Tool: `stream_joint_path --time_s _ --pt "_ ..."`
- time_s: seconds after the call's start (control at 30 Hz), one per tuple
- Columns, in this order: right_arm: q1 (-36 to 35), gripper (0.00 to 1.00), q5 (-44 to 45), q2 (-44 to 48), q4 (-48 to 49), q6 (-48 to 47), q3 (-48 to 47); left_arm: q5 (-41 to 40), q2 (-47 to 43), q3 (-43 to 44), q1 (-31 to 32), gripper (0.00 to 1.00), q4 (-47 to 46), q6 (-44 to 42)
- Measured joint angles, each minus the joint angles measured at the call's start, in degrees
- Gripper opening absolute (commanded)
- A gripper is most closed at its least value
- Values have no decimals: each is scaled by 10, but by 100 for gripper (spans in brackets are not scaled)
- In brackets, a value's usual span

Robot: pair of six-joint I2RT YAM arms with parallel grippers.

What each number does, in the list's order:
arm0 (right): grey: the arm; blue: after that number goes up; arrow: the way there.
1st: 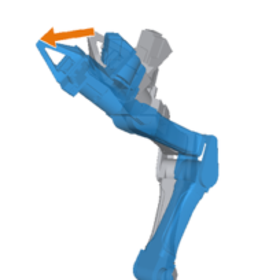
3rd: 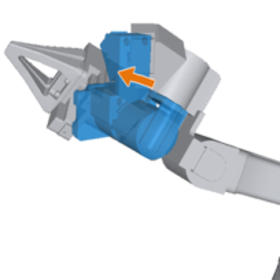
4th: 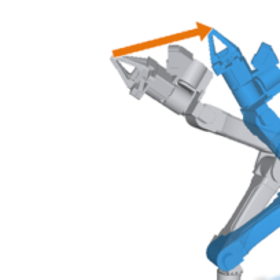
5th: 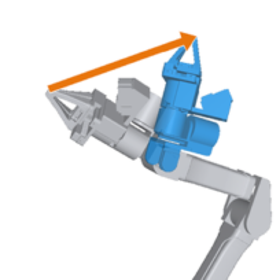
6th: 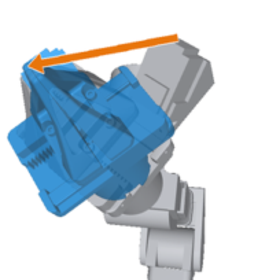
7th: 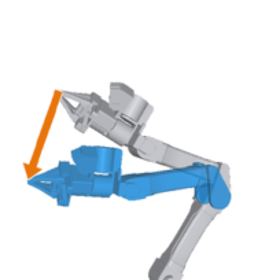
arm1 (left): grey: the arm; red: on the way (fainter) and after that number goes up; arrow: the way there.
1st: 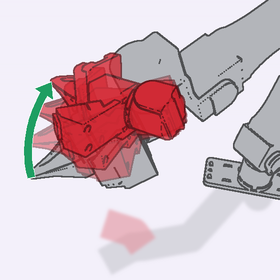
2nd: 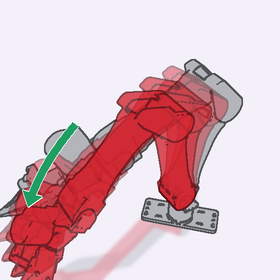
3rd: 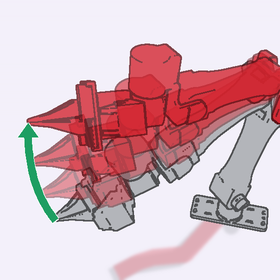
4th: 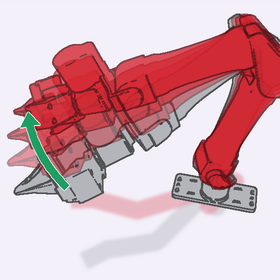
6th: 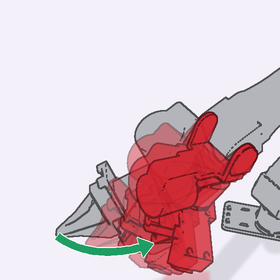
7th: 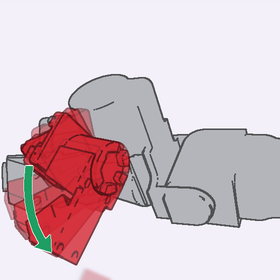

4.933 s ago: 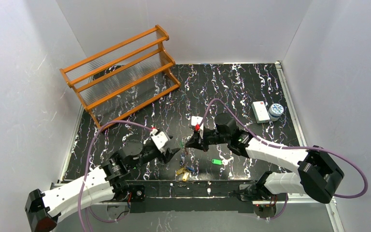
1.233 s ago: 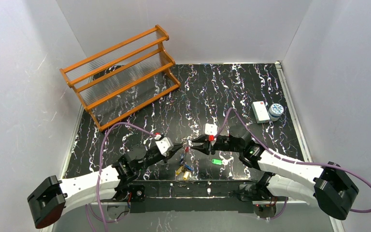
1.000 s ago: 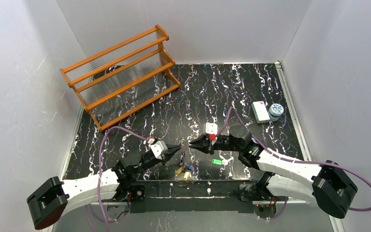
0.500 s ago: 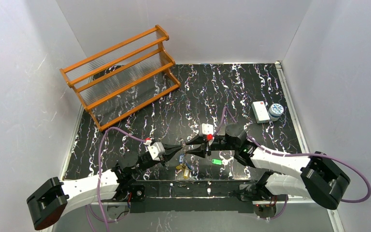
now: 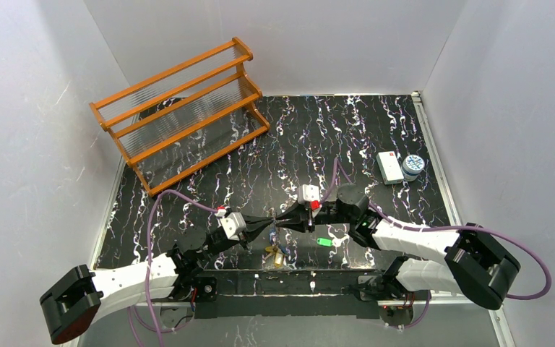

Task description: Put the keys on the keyring

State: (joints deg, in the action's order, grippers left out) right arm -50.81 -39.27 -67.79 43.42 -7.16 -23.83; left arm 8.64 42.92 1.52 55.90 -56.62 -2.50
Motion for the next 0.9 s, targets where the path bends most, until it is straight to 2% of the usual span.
stream_joint_path --time_s 0.13,0.33,0.43,0.47,0.57,0.7,0.9 --pt "0 1 -9 -7 12 5 -3 1 0 -1 0 0 0 2" --pt "2 1 -17 -21 12 9 -9 1 -11 -10 0 0 3 2" --pt "2 1 -16 -21 0 3 -16 0 -17 -10 0 26 6 3" --pt "2 1 -15 -20 -6 -2 -18 -1 -21 -10 0 32 9 2" --pt "1 1 -5 -12 -48 -25 -24 -3 -41 -9 0 39 21 2" --pt "1 1 6 -5 -129 -63 -45 -6 -67 11 0 41 99 -16" --pt "1 1 17 -5 -238 -115 -96 -8 -80 104 0 40 289 -87"
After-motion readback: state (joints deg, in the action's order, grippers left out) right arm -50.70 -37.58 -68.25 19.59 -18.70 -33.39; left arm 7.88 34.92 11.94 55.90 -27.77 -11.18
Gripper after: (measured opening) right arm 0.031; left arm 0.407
